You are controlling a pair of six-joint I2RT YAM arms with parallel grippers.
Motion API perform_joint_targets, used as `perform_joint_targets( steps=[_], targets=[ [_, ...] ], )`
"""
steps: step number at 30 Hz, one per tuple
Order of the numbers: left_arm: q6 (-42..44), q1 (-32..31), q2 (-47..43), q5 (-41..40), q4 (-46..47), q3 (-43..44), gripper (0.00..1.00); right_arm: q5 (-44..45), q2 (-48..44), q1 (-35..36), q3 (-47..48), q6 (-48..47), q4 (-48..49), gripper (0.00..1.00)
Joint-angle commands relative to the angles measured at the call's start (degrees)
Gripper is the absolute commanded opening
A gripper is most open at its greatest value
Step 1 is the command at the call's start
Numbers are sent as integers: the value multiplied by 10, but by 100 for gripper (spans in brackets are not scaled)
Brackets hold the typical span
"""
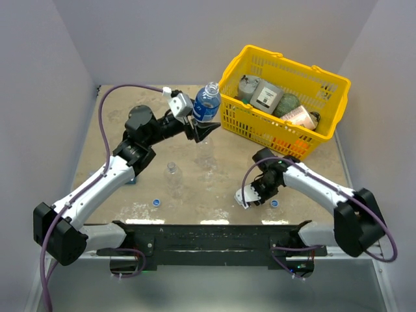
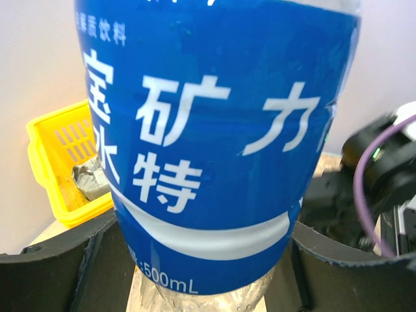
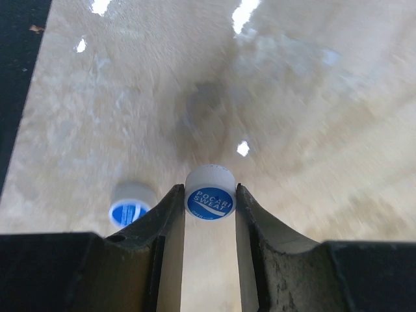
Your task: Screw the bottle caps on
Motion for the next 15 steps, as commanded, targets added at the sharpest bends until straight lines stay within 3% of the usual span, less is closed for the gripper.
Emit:
perform_joint_targets(
  steps=[1,8,12,15],
  targets=[
    [57,-11,4,37,47,-36,0,-58,-113,-11,116,93,-83,0],
    [100,-59,37,77,114,-67,0,-60,-235,-13,318,283,-136,0],
    [103,-85,40,96,185,-129,0,-42,-237,-13,410,370,-139,0],
    [127,-98,40,107,242,-186,0,-57,-222,-13,484,369,-174,0]
  ],
)
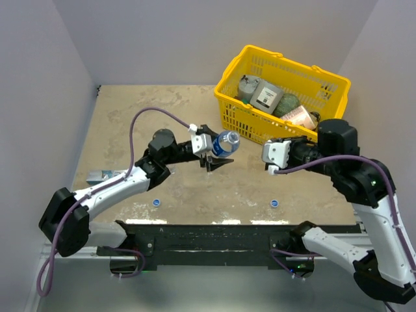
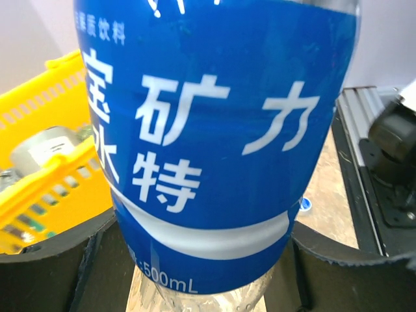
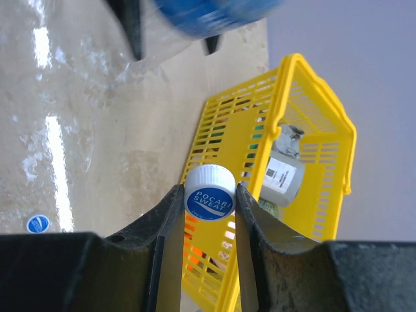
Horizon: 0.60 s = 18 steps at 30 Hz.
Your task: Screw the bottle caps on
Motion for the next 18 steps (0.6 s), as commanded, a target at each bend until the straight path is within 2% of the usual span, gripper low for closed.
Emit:
perform_joint_targets(
  steps=[1,2,5,7,10,12,16,18],
  targets=[
    [40,-18,0,33,137,-72,0,-24,28,0,90,61,-69,0],
    [43,-20,1,35,177,-105,0,-48,32,0,122,56,-91,0],
    [41,-34,7,30,211,-140,0,-85,54,0,174,51,-156,0],
    [45,-48,21,30,189,-137,0,-115,69,0,189,20,-200,0],
    [55,-69,22,6,176,-144,0,-100,55,0,172,19,-202,0],
    [62,-82,20,-24,148,-134,0,-95,49,0,163,-2,-203,0],
    [53,-94,7,-65,31,-83,0,-106,46,0,150,-8,-190,0],
    [53,-107,-1,-100,14,-85,0,-114,48,-1,155,-1,-181,0]
  ],
)
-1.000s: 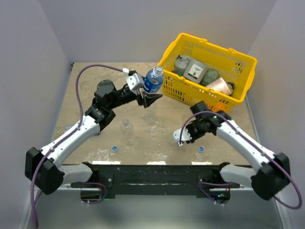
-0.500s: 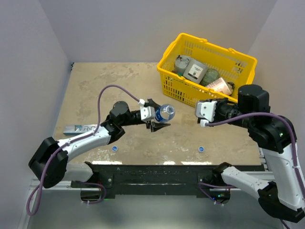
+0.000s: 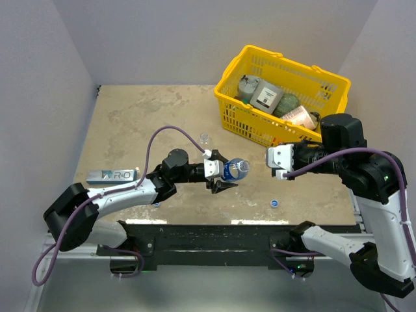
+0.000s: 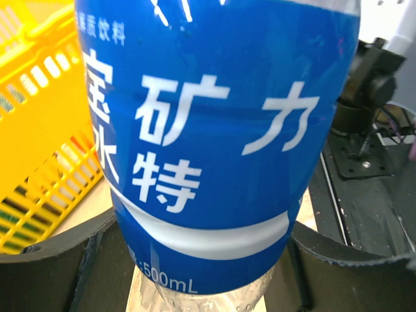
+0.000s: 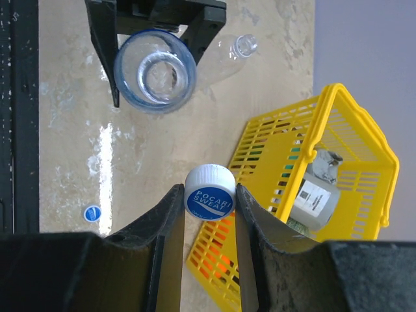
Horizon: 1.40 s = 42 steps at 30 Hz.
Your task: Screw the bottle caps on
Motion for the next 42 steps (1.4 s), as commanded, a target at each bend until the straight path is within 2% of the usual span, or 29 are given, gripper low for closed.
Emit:
perform_joint_targets(
  steps=[1,4,6,8,13,19,23,27,32,42],
  targets=[
    [7,-20,-26,-78,-55,28,0,-39,-2,0,7,-4,-23,0],
    [-33,-57,-31,-165,-53,10,0,-49,13,-1,39,-16,-43,0],
    [-91,-73,-39,-227,-43,-8,0,-51,5,0,36,-29,-44,0],
    [-131,-79,-43,-253,-35,-38,0,-61,-6,0,16,-52,-44,0],
    [-156,-83,-75,-253,-3,-102,0,-111,-27,2,-58,-97,-43,0],
    [-112,-80,-77,-237,3,-88,0,-127,11,2,-52,-118,-43,0],
    [-104,-77,-65,-192,24,-76,0,-129,14,2,-46,-123,-33,0],
    [-71,-75,-52,-195,15,-62,0,-140,19,3,-31,-130,-43,0],
    [-47,-75,-47,-206,-4,-55,0,-142,-2,2,-80,-168,-43,0],
    [28,-75,-49,-213,-30,-55,0,-172,25,3,-120,-229,-43,0]
  ],
)
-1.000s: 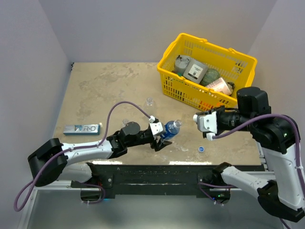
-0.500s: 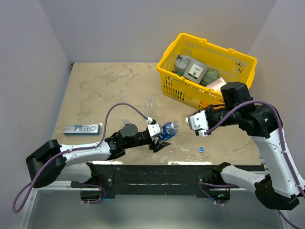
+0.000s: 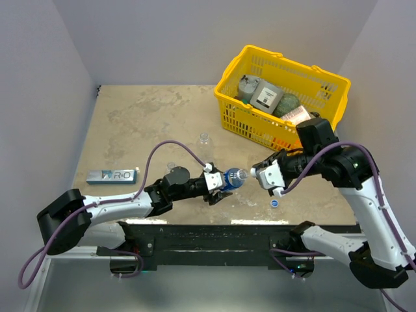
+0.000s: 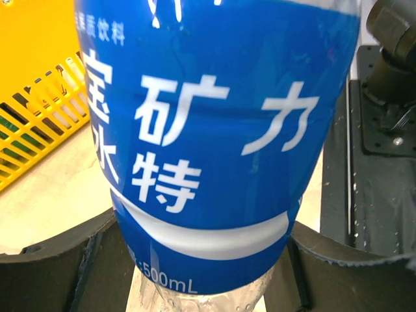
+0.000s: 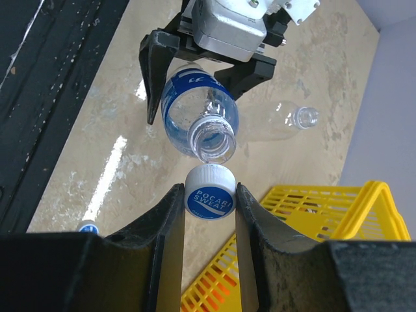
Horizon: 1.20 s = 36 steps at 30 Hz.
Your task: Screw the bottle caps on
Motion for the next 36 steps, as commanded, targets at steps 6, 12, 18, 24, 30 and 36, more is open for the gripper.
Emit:
perform_joint_targets(
  steps=[6,12,18,24,30,36],
  targets=[
    [54,4,-3,-13,-9,24,0,-23,41,3,-19,-70,-31,0],
    [51,4,0,-13,-1,22,0,-27,49,8,-19,-90,-31,0],
    [31,7,2,-13,1,20,0,-26,33,21,-24,-111,-32,0],
    [24,7,11,-15,-1,25,0,-14,15,55,-49,-126,-31,0],
    [35,7,12,-15,-2,27,0,6,22,63,-57,-126,-31,0],
    [53,7,11,-9,6,23,0,36,33,63,-57,-108,-17,0]
  ],
)
